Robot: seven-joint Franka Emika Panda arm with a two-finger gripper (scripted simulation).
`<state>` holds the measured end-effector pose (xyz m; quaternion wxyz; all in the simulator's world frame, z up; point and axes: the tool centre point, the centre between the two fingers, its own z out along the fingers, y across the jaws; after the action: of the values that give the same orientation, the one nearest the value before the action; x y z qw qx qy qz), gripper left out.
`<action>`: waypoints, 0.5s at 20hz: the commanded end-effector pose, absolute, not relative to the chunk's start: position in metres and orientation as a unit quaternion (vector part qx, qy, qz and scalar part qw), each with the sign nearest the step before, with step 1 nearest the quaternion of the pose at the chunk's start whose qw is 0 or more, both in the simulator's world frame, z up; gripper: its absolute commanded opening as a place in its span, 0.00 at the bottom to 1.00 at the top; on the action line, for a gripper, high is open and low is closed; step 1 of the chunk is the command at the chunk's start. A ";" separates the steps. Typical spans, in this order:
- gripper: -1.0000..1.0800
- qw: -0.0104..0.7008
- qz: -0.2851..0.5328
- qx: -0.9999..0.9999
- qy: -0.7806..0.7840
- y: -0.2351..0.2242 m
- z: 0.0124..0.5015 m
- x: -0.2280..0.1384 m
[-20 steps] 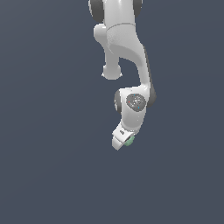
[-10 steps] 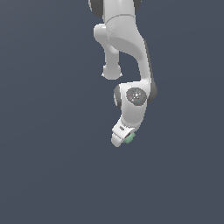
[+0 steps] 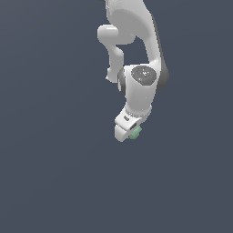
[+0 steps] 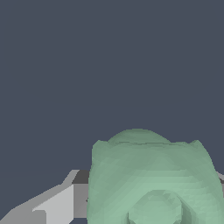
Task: Pick up the object and move it to a goal position.
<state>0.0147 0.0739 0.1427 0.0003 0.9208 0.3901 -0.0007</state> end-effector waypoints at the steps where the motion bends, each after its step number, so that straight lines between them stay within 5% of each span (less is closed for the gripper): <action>1: 0.00 0.001 0.000 0.921 0.390 0.072 0.171 0.010; 10: 0.00 0.000 0.000 0.920 0.391 0.064 0.282 -0.008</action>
<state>-0.0041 0.0655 0.2630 0.0003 0.9205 0.3907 0.0001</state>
